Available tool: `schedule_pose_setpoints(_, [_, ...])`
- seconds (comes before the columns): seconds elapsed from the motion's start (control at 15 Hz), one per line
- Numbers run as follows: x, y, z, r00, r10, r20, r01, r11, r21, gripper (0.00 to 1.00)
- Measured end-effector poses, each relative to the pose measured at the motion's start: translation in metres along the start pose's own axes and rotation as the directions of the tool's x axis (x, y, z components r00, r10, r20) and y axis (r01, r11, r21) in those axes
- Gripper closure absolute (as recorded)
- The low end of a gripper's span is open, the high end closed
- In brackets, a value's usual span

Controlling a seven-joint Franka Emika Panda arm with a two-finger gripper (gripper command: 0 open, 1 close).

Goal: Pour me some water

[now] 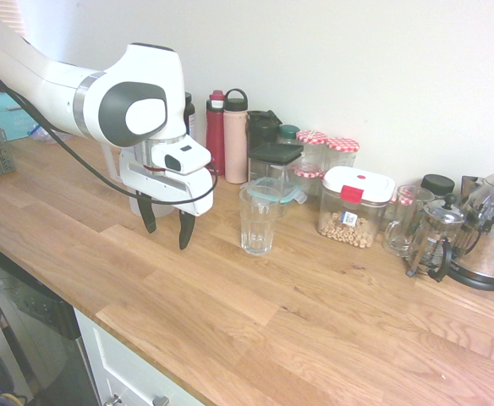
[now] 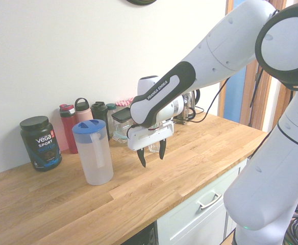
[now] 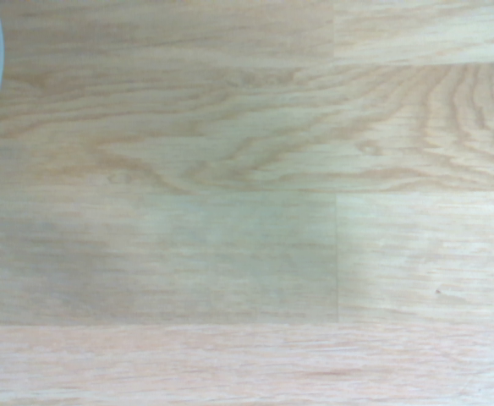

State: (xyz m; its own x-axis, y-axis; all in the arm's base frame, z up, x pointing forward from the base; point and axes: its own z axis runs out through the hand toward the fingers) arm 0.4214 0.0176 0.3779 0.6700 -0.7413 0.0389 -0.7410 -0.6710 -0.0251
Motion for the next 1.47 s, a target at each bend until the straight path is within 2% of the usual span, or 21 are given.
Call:
schedule_pose_setpoints(0.27, [-0.008, -0.006, -0.007, 1.000, 0.003, -0.005, -0.002, 1.000, 0.013, 0.00])
schedule_pose_setpoints(0.47, [-0.051, -0.019, -0.043, 0.999, 0.015, -0.037, -0.014, 0.999, 0.039, 0.00])
schedule_pose_setpoints(0.67, [-0.113, -0.038, -0.086, 0.989, 0.052, -0.137, -0.037, 0.994, 0.106, 0.00])
schedule_pose_setpoints(0.93, [-0.180, -0.079, -0.101, 0.956, 0.079, -0.283, -0.024, 0.981, 0.192, 0.00])
schedule_pose_setpoints(1.2, [-0.195, -0.123, -0.111, 0.934, 0.124, -0.336, -0.032, 0.963, 0.268, 0.00])
schedule_pose_setpoints(1.27, [-0.190, -0.134, -0.112, 0.930, 0.132, -0.342, -0.034, 0.960, 0.278, 1.00])
schedule_pose_setpoints(1.47, [-0.168, -0.158, -0.105, 0.922, 0.156, -0.355, -0.053, 0.958, 0.282, 1.00])
